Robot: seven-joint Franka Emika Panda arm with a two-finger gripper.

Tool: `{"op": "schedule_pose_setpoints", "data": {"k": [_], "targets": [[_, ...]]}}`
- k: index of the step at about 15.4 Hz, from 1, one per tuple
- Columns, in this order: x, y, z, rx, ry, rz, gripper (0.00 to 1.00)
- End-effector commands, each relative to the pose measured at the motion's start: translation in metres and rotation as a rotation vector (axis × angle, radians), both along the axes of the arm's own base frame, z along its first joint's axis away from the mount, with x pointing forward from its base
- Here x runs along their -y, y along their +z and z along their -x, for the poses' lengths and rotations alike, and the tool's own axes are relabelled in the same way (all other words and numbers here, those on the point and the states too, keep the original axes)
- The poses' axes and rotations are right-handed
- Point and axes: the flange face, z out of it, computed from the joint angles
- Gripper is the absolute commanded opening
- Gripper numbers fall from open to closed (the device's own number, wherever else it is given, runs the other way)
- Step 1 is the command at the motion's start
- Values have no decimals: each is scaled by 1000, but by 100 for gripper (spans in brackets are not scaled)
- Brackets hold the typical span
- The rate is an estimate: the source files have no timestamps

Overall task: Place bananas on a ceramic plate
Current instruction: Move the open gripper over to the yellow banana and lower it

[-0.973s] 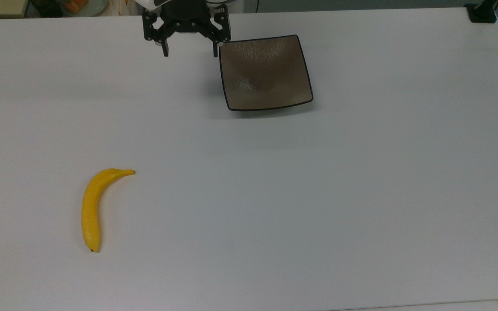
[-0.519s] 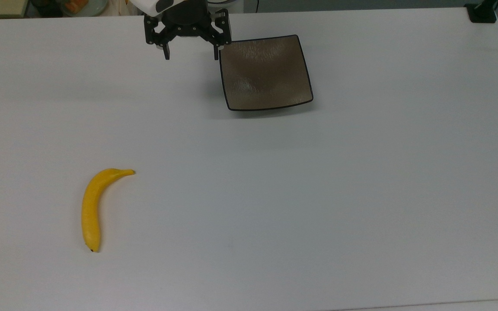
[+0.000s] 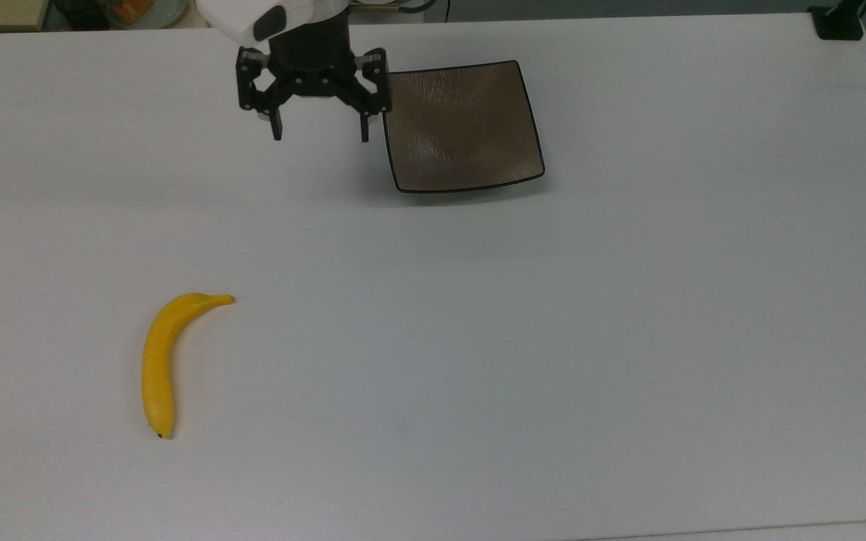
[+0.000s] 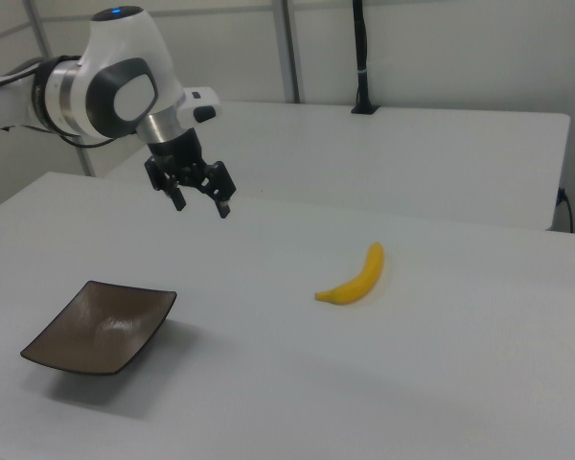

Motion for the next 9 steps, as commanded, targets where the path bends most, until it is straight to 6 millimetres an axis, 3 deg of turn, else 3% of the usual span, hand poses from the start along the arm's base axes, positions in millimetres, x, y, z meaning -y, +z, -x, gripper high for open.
{"op": "schedule_pose_setpoints", "data": {"k": [1,5,6,9], "targets": [[22,-14,-23,66,-36,-5,100],[53,-32,-56,131,-85,-3,100],[68,-37,-67,165,-110,-2,100],[94,-60,-81,217,-143,1,100]]}}
